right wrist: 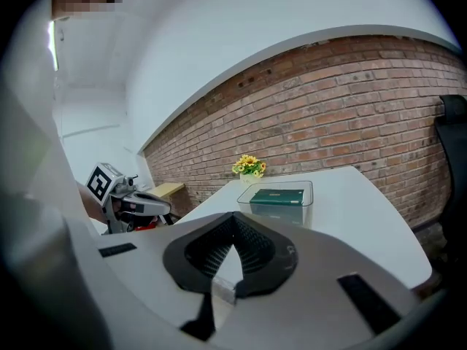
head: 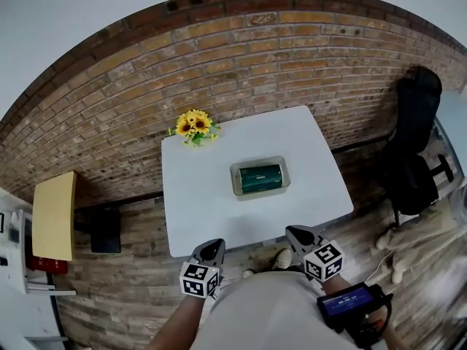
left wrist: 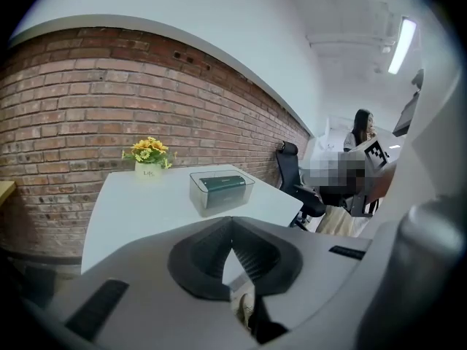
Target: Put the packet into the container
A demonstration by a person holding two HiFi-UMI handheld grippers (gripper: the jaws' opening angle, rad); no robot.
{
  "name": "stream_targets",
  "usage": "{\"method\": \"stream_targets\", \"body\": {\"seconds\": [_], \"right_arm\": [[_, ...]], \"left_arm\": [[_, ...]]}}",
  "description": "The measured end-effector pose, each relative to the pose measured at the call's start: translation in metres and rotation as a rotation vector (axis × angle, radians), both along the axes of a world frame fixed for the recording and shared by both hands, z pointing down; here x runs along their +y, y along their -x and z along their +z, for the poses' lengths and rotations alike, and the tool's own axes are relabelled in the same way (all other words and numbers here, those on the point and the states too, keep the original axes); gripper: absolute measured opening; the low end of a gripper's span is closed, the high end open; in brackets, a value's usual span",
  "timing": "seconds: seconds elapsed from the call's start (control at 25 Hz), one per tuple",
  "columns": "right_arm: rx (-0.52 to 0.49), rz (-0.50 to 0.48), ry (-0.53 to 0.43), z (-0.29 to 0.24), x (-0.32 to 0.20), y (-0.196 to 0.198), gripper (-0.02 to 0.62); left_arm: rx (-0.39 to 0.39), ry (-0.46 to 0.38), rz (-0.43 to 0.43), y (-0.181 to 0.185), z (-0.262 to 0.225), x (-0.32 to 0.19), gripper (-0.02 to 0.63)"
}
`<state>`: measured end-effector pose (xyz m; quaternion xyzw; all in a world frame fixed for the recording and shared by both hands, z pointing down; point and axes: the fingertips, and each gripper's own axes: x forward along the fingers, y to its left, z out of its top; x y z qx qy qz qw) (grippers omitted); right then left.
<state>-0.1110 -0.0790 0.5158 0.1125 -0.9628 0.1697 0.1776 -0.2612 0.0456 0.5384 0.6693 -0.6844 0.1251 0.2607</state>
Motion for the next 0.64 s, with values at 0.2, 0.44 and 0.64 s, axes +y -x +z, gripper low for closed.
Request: {"method": "stream_targets", "body": {"seconds": [0.2, 0.44, 0.64], "right_arm": [[0.006, 0.015, 0.0, -0.001, 0.013, -0.005, 0.006], [0.0, 0.017, 0.002, -0.001, 0.025, -0.011, 0.006], [0.012, 0.034, 0.007, 0.002, 0.03, -0.024, 0.006]], "left_arm": [[0.006, 0.001, 0.019, -0.008, 0.001, 0.015, 0.009], [0.016, 0.008, 0.031, -0.021, 0.007, 0.029, 0.009], [0.022, 0.015, 0.034, -0.03, 0.01, 0.039, 0.009]]}}
